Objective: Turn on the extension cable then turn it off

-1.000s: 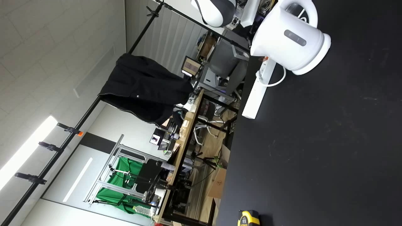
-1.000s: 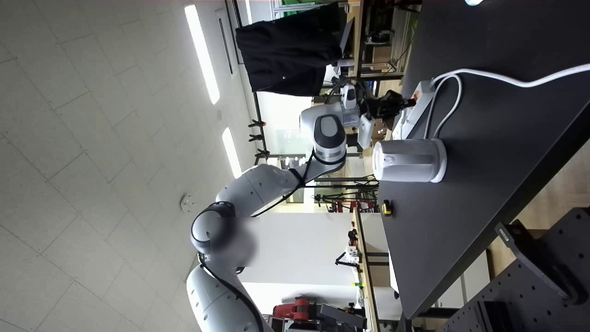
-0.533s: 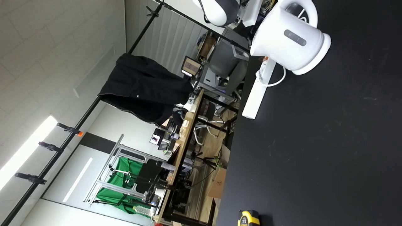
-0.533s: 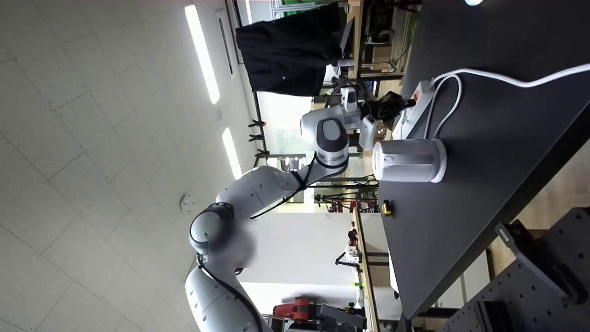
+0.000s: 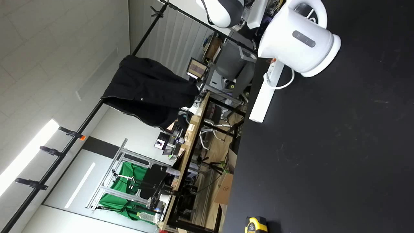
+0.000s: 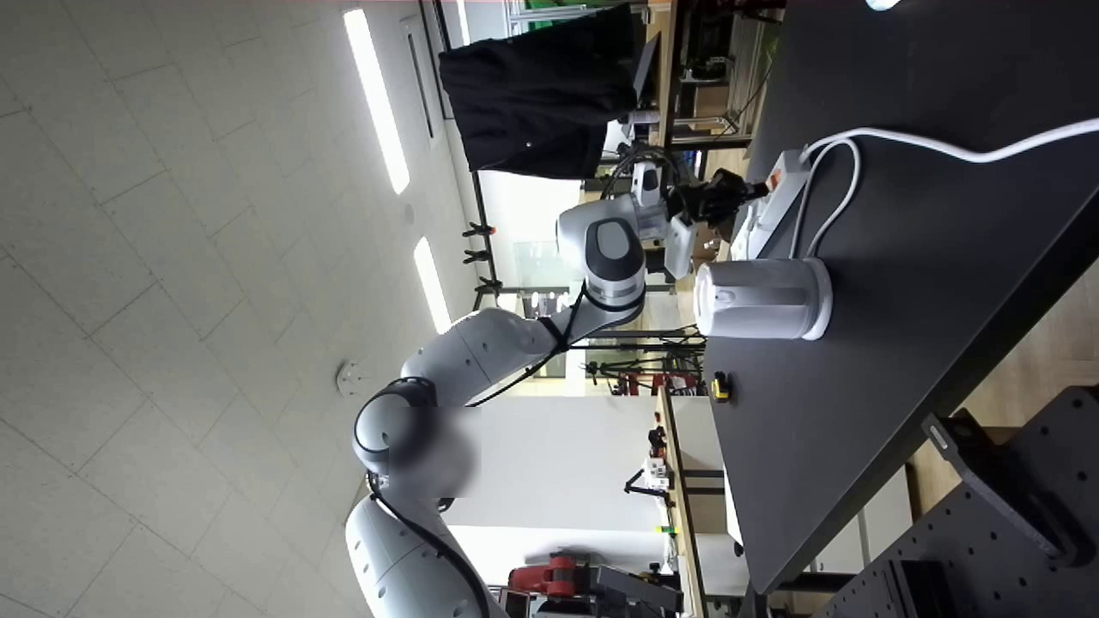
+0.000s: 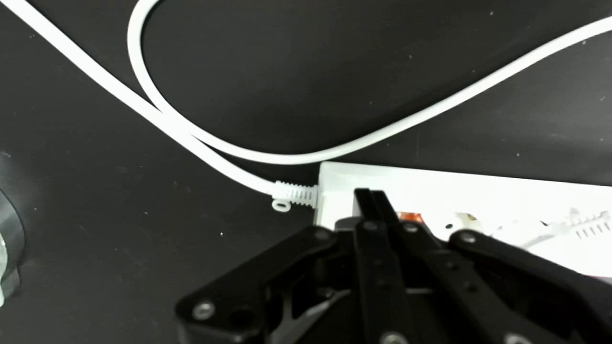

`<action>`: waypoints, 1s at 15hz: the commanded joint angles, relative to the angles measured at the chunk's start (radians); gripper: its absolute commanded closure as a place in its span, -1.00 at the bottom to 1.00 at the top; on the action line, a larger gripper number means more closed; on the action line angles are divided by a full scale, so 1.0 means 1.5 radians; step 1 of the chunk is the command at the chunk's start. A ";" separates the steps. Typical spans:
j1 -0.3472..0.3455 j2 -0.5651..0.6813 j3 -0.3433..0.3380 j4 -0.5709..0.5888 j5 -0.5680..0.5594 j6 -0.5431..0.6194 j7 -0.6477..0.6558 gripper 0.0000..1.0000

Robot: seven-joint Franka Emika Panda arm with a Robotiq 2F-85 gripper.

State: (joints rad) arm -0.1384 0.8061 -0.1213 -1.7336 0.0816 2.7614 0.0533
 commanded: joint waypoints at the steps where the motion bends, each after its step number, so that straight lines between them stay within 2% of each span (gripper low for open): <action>1: -0.003 0.001 0.003 0.007 -0.005 -0.011 0.003 0.98; 13: -0.004 0.002 0.002 0.014 -0.005 -0.022 0.004 1.00; 15: 0.000 0.017 -0.002 0.036 -0.008 -0.026 0.009 1.00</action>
State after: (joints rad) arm -0.1385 0.8094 -0.1223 -1.7154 0.0812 2.7305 0.0535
